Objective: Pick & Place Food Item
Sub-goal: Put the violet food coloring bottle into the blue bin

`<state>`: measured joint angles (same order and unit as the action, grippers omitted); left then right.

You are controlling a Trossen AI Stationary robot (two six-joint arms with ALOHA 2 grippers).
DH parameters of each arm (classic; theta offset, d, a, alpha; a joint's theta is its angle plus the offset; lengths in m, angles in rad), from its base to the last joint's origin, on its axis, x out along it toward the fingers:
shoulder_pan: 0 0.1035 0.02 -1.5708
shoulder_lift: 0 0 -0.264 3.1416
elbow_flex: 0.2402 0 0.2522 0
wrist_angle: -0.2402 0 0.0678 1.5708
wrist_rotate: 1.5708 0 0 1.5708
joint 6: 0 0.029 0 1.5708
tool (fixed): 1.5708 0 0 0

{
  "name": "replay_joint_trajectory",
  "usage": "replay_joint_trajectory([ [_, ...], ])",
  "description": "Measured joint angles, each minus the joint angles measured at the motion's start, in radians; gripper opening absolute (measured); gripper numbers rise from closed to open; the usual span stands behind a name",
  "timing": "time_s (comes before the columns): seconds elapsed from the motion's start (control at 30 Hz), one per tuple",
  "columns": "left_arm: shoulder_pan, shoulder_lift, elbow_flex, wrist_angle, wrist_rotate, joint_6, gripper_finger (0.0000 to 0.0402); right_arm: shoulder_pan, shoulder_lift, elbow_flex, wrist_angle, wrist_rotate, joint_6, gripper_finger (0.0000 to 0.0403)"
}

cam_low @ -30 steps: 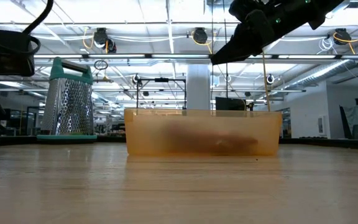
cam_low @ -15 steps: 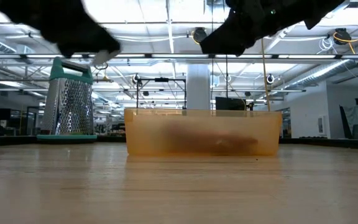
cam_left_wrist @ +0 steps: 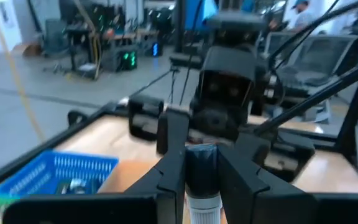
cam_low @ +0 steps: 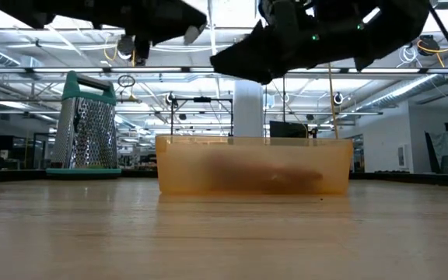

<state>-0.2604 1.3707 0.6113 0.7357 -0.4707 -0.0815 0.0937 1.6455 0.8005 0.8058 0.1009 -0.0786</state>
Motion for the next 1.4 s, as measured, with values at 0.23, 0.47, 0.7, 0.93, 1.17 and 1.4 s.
replay_joint_trajectory([
  [0.23, 0.037, 0.040, 0.000, 0.085, 0.079, 0.048, 0.0071, -0.001, 0.106, 0.000, 0.334, -0.031, 0.092, 0.0151],
  [0.47, 0.063, 0.052, 0.000, 0.092, 0.115, 0.035, 0.0071, -0.003, 0.136, 0.012, 0.381, -0.077, 0.127, 0.0151],
  [0.7, 0.064, 0.052, 0.000, 0.102, 0.139, 0.027, 0.0071, -0.002, 0.136, 0.012, 0.401, -0.078, 0.091, 0.0137],
  [0.93, 0.068, 0.051, 0.001, 0.107, 0.161, 0.027, 0.0071, -0.008, 0.136, 0.012, 0.406, -0.077, 0.093, 0.0071],
  [1.17, 0.069, 0.050, 0.001, 0.107, 0.159, 0.028, 0.0071, -0.015, 0.136, 0.011, 0.407, -0.079, 0.097, 0.0048],
  [1.4, 0.068, 0.050, 0.001, 0.107, 0.122, 0.003, 0.0079, -0.016, 0.136, 0.011, 0.406, -0.076, 0.096, 0.0048],
])
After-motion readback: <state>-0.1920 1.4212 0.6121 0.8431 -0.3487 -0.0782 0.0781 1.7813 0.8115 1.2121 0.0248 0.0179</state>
